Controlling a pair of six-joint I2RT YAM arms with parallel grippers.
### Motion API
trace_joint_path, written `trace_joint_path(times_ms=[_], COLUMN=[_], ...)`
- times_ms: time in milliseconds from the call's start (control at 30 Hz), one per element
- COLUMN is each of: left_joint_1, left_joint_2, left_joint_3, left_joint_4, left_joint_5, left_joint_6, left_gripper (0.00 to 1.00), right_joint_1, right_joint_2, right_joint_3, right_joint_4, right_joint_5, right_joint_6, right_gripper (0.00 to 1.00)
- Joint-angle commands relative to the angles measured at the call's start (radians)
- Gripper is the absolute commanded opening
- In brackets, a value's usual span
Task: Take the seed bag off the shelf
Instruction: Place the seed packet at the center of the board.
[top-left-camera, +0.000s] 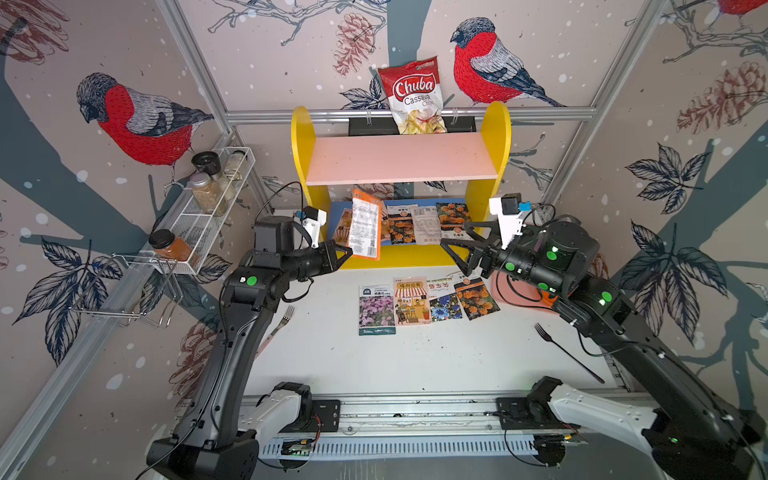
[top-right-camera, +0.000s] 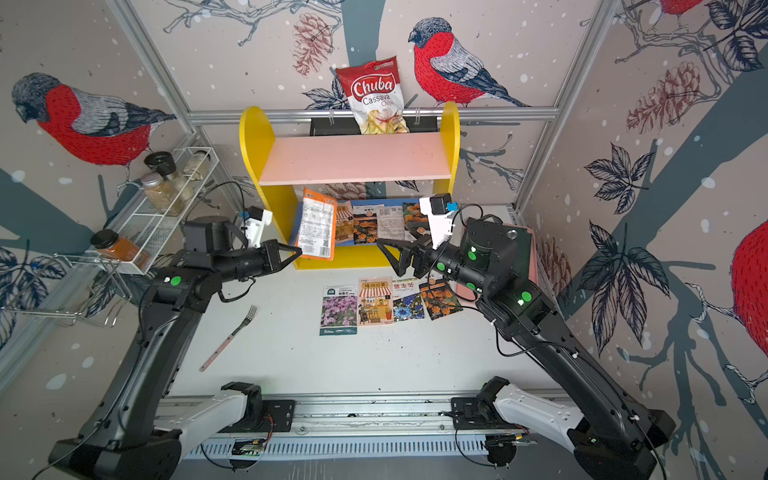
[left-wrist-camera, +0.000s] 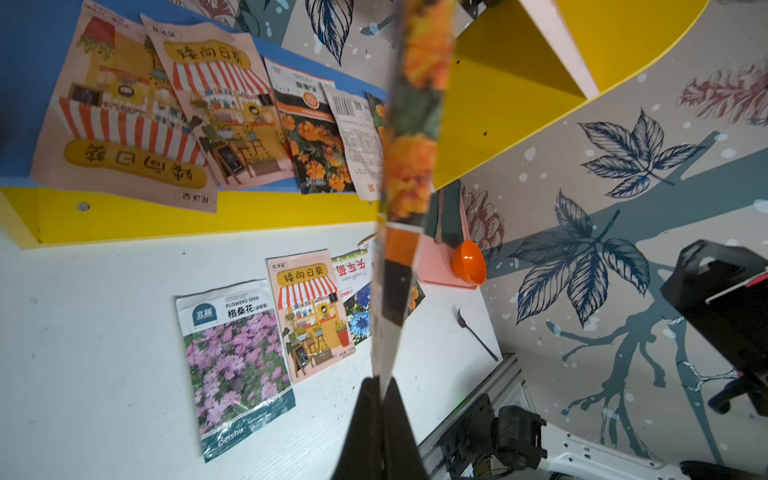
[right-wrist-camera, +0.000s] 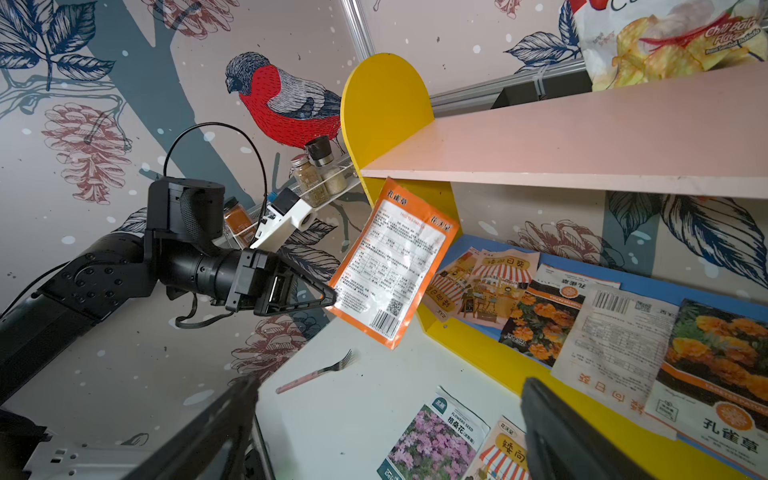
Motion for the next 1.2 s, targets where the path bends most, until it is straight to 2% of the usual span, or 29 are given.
trace_joint_path(times_ms=[0, 367, 600, 1167], left_joint_1=[0.003, 0.003, 0.003, 0.003], left_joint_2=[-0.055, -0.171, -0.182, -0.114], left_joint_3=[-0.061, -0.304, -0.426, -0.51], left_joint_4=[-0.043, -0.086, -0.103, 0.006], left_joint_5=[-0.013, -0.077, -0.191, -0.206], left_joint_6=[0.079, 0.113, 0.083, 0.09], left_gripper=[0.0, 0.0, 0.0, 0.0], right_joint_1=[0.001, 0.007, 0.012, 0.042], right_joint_2=[-0.011, -0.021, -0.036, -0.067], right_joint_3=[-0.018, -0.07, -0.089, -0.148], right_joint_4=[-0.002, 0.016, -0.012, -0.071], right_joint_5=[0.001, -0.011, -0.039, -0.074], right_joint_6=[-0.01, 0.008, -0.013, -0.059], right_gripper=[1.0, 1.0, 1.0, 0.99])
